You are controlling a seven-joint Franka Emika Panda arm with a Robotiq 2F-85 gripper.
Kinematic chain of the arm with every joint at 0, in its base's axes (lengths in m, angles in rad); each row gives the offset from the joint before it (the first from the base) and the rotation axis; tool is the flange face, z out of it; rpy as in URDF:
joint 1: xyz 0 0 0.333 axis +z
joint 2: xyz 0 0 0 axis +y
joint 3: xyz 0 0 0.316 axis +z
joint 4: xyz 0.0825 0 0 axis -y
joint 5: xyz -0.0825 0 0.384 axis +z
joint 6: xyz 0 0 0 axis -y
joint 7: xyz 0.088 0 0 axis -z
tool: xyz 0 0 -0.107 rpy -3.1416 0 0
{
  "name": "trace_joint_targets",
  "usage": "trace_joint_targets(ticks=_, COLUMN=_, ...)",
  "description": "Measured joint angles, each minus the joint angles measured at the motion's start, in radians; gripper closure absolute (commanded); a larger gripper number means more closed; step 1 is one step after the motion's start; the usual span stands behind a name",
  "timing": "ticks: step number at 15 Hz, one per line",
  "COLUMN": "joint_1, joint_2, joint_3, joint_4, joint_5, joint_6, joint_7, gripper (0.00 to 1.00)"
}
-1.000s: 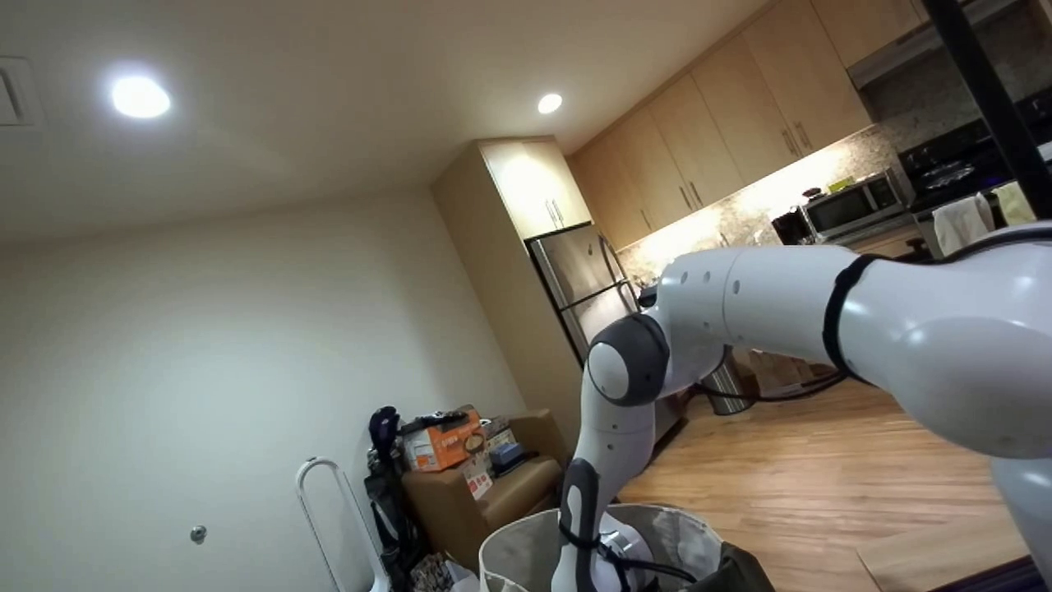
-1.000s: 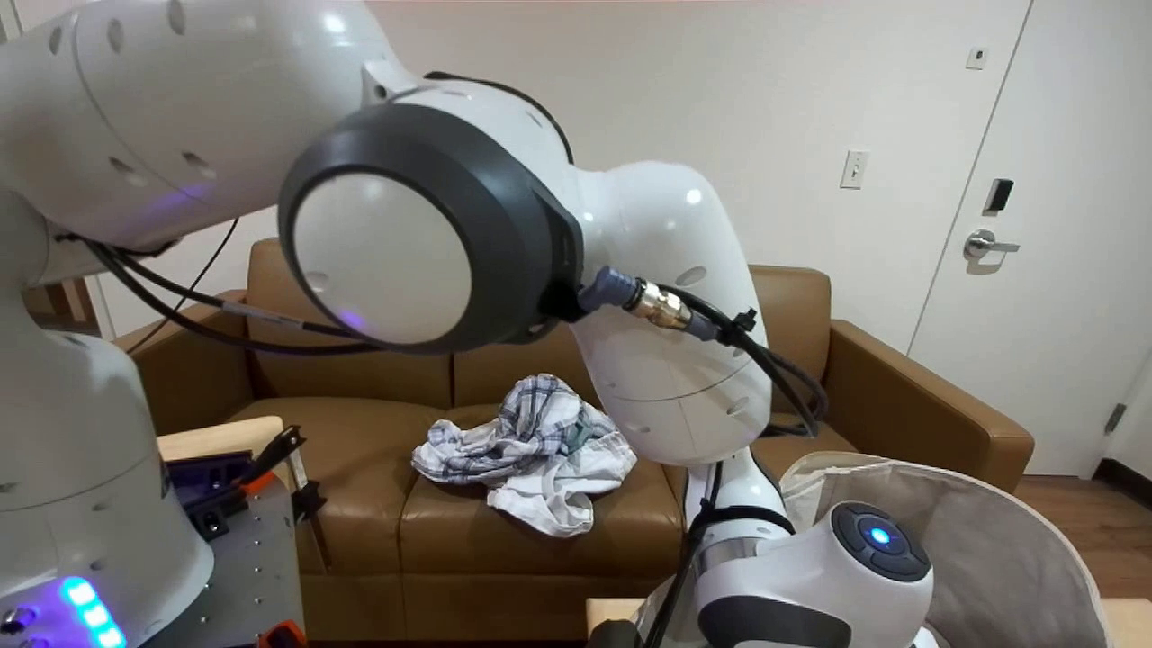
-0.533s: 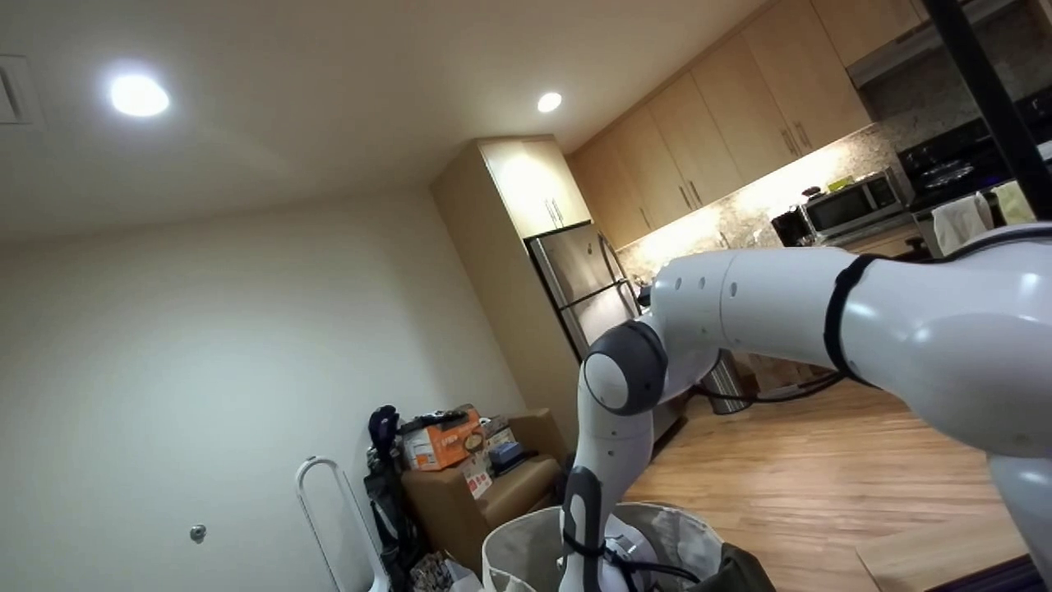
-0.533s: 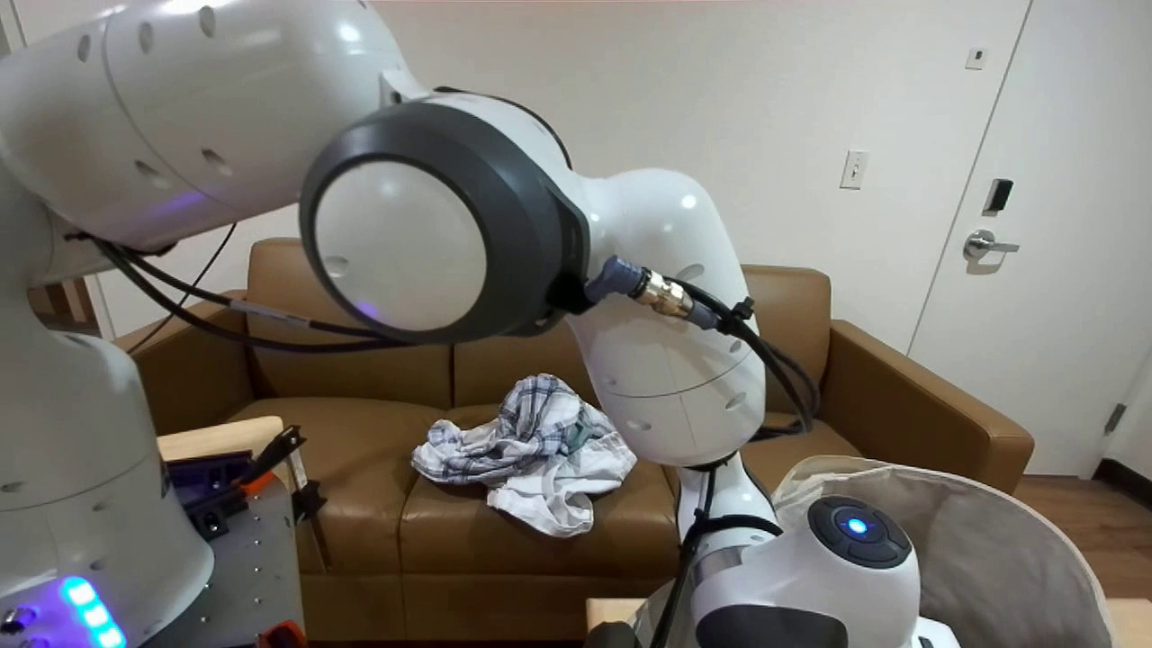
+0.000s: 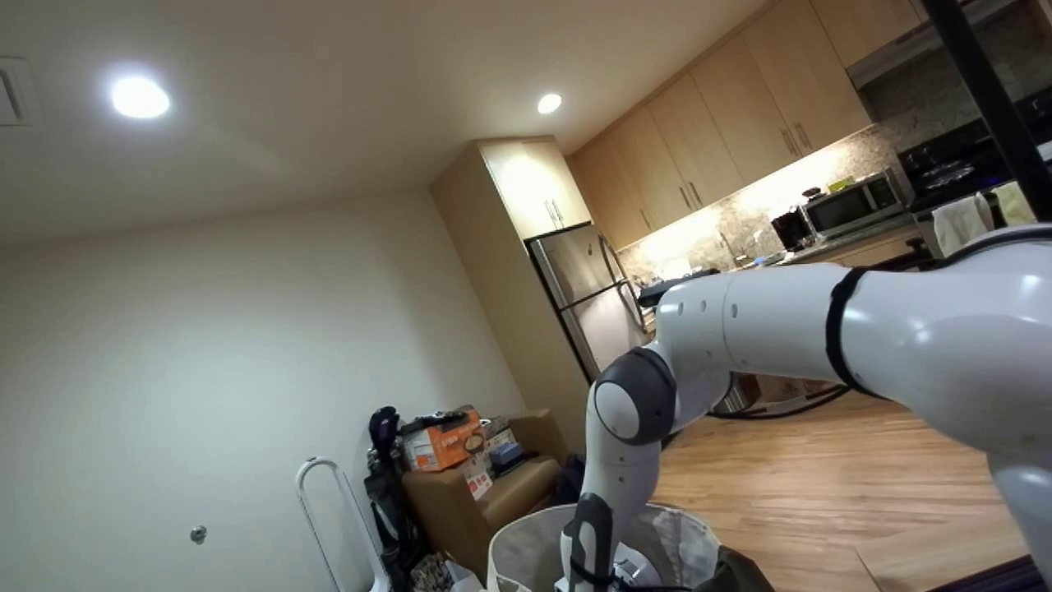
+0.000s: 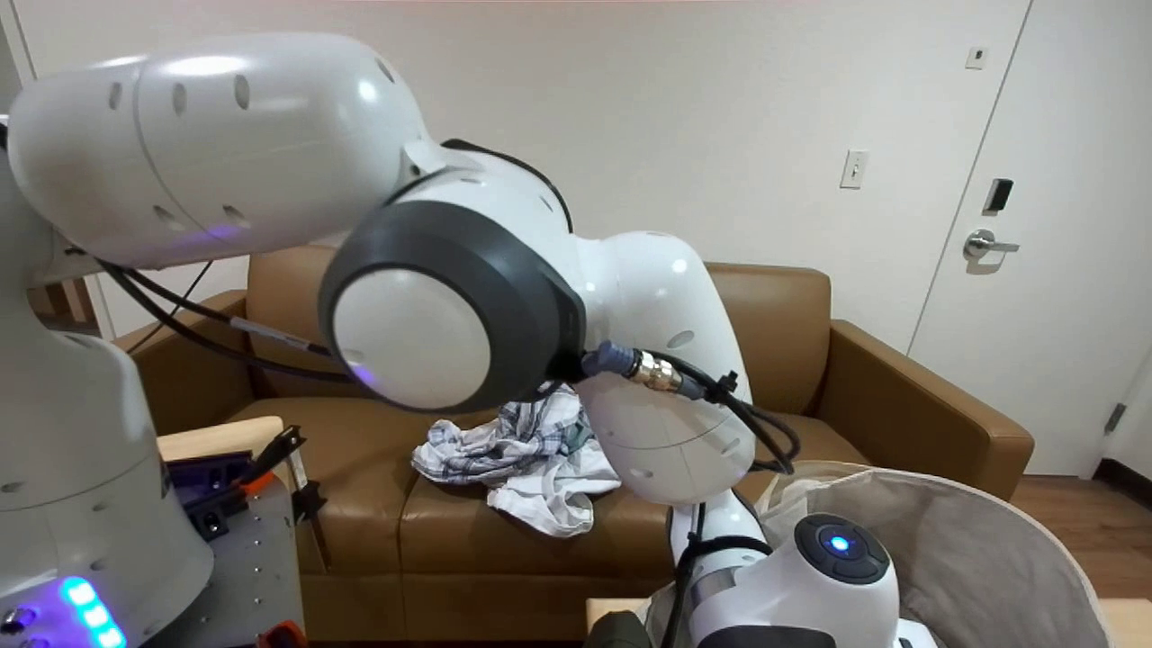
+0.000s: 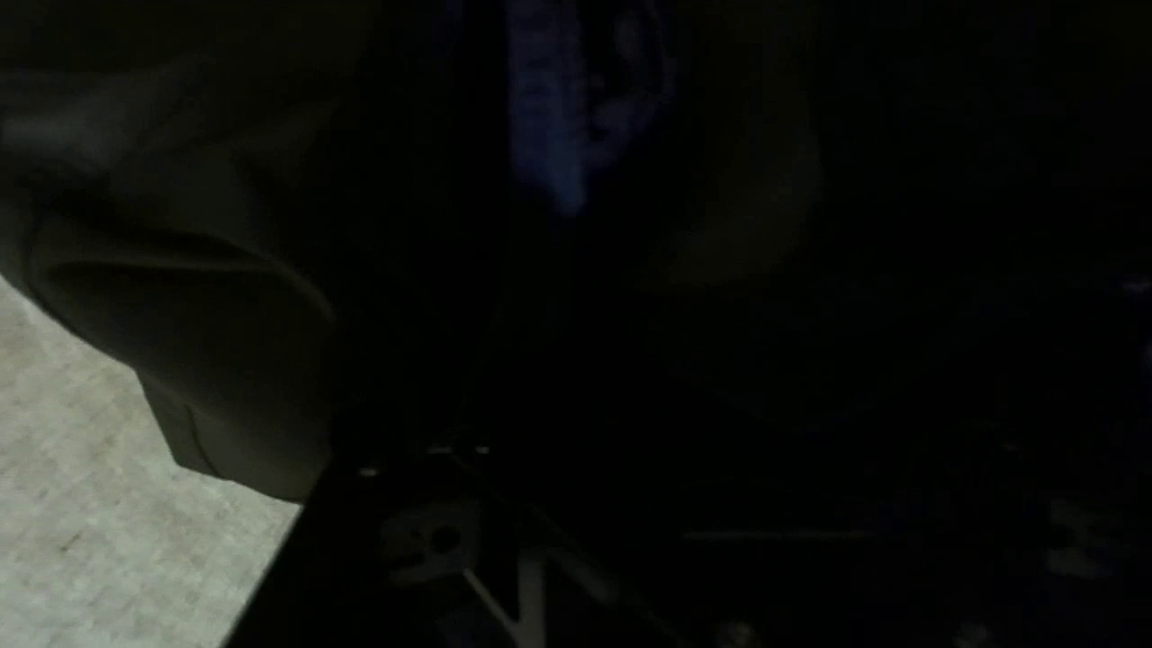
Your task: Take the clothes out of the basket and put them on the couch
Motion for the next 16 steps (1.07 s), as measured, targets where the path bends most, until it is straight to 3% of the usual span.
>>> trace_joint_targets(ticks=8, joint_1=-0.002, joint_2=0.068, joint_3=0.001, joint_4=0.108, joint_5=-0.006, joint_6=-0.012, joint_7=0.002, gripper=0.91)
trace_joint_targets(ticks=12, joint_1=-0.024, joint_2=0.058, joint_3=0.019, joint_4=0.114, joint_5=-0.005, joint_6=-0.088, joint_7=0.003, gripper=0.96)
trace_joint_targets(ticks=16, joint_1=-0.045, joint_2=-0.017, joint_3=0.027, joint_4=0.065, joint_5=-0.005, joint_6=-0.172, joint_7=0.003, gripper=0.93)
